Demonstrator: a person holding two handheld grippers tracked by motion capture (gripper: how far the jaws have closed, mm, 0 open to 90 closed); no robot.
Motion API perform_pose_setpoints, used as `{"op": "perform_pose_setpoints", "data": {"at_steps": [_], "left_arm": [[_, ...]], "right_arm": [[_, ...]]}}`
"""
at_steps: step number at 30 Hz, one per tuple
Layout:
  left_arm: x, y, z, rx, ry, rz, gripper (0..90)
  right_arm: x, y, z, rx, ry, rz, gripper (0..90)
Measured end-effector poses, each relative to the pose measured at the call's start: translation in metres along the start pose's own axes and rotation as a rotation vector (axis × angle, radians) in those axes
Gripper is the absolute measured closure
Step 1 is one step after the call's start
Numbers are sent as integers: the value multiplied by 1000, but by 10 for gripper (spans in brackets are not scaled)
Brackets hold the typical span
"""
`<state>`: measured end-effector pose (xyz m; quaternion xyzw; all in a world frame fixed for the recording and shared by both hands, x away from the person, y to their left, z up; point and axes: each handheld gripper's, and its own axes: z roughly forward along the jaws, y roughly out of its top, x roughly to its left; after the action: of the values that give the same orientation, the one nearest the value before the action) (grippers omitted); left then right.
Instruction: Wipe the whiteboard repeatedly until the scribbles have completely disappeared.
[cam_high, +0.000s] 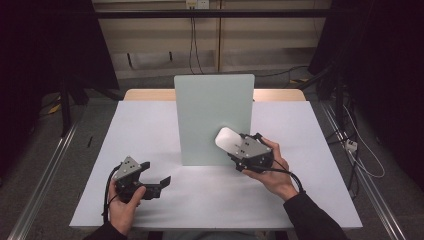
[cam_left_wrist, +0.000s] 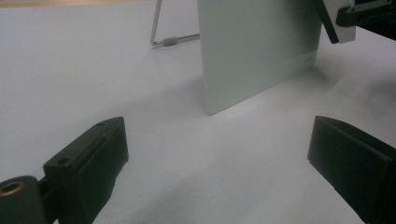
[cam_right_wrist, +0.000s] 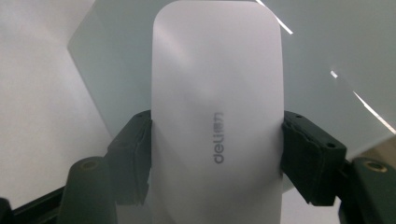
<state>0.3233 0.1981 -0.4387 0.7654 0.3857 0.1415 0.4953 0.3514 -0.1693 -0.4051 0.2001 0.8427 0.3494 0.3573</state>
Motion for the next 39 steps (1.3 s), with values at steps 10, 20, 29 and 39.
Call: {"op": "perform_pose_setpoints", "data": {"at_steps": [10, 20, 29, 39], "left_arm": [[0, 0, 0, -1, 0, -1, 49], [0, 0, -1, -1, 0, 3, 49], [0, 0, -1, -2, 3, 3, 49], [0, 0, -1, -3, 3, 4, 49]], "right_arm": [[2, -1, 2, 13, 27, -8, 318], [-32, 13, -16, -40, -74, 41, 318], [-35, 14, -17, -47, -96, 43, 318], [-4, -2, -3, -4, -15, 17, 318]]}}
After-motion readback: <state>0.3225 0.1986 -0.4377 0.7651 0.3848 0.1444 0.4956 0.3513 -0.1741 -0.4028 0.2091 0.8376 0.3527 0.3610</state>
